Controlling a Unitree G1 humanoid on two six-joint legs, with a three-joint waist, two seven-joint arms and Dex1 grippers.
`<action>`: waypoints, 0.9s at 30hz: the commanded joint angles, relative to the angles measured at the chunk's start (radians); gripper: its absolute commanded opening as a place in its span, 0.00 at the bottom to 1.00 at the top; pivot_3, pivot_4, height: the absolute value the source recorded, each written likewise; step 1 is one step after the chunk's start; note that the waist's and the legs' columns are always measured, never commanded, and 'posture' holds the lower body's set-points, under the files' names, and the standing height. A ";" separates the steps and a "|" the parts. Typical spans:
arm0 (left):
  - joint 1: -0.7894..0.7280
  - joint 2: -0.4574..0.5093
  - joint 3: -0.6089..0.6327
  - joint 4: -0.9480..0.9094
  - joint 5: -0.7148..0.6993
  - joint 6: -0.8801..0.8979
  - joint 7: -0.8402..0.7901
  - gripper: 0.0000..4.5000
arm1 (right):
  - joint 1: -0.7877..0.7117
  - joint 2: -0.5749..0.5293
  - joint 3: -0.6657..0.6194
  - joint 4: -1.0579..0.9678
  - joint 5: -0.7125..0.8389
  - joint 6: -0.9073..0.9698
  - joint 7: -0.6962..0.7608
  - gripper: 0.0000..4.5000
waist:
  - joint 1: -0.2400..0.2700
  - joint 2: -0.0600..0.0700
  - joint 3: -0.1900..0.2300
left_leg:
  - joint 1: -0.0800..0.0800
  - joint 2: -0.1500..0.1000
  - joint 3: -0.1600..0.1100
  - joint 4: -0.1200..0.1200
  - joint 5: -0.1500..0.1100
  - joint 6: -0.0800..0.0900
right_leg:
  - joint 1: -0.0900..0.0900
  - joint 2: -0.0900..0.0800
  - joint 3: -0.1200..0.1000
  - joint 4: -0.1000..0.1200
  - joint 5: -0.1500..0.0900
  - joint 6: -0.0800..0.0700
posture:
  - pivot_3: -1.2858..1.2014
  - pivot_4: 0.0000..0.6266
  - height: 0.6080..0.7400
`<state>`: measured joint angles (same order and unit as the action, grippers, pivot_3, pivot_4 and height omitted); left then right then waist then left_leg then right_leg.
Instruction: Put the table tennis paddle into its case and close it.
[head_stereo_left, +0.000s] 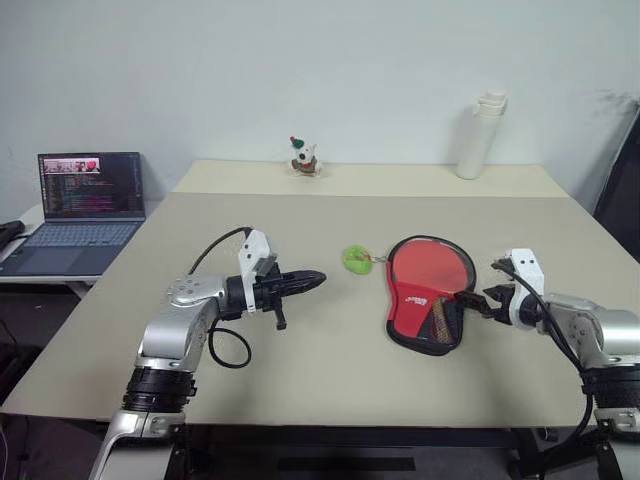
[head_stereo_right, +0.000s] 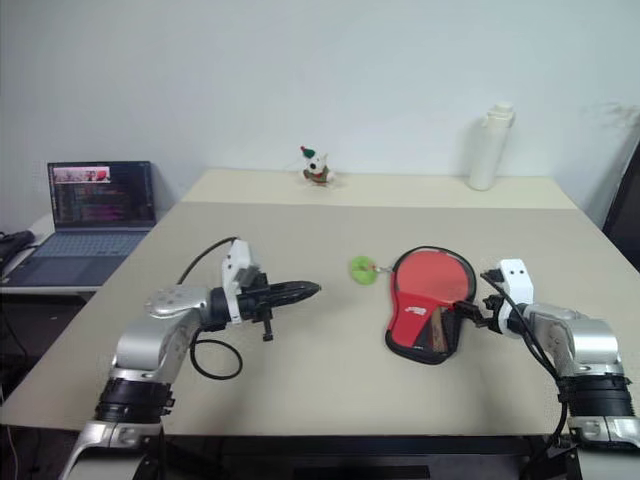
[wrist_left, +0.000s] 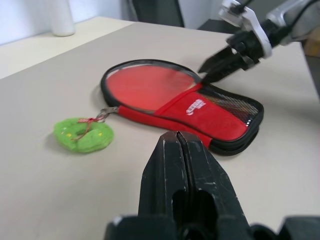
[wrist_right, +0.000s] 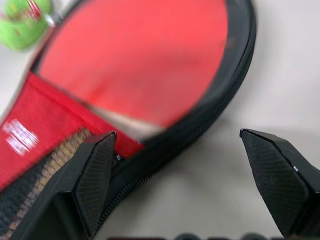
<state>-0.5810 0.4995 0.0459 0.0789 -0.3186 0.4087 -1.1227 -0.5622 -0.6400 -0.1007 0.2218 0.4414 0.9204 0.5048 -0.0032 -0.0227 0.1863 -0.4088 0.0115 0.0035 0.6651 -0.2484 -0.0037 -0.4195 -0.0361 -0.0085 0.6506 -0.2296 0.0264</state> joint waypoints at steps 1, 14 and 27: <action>-0.006 0.019 0.004 -0.053 -0.033 0.003 0.010 0.00 | -0.009 -0.008 0.003 -0.009 -0.017 -0.015 0.032 0.96 | -0.001 0.000 0.000 | 0.000 0.000 0.000 0.000 0.000 0.000 | 0.000 0.000 0.000 0.000 0.000 0.000 | 0.52 0.24 1.00; -0.038 0.038 -0.021 -0.042 -0.039 -0.002 0.012 0.00 | 0.006 0.063 0.062 -0.025 -0.047 0.029 0.072 0.70 | -0.005 0.000 0.000 | 0.002 0.001 0.001 0.000 0.000 0.000 | 0.001 0.000 0.000 0.001 0.000 0.000 | 0.52 0.24 1.00; 0.037 0.127 -0.021 -0.093 -0.105 0.051 -0.076 0.00 | -0.084 0.109 0.093 0.085 -0.058 -0.003 0.145 0.00 | -0.029 -0.001 -0.001 | 0.012 0.002 0.001 -0.001 0.000 0.000 | 0.011 0.002 0.001 0.000 -0.001 0.000 | 0.52 0.24 1.00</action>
<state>-0.5403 0.6117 0.0236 0.0359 -0.3965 0.4560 -1.1908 -0.6285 -0.5420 -0.0302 0.2957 0.3868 0.9219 0.6259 -0.0320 -0.0233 0.1856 -0.3964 0.0133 0.0044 0.6642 -0.2485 -0.0037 -0.4086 -0.0344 -0.0072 0.6505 -0.2301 0.0265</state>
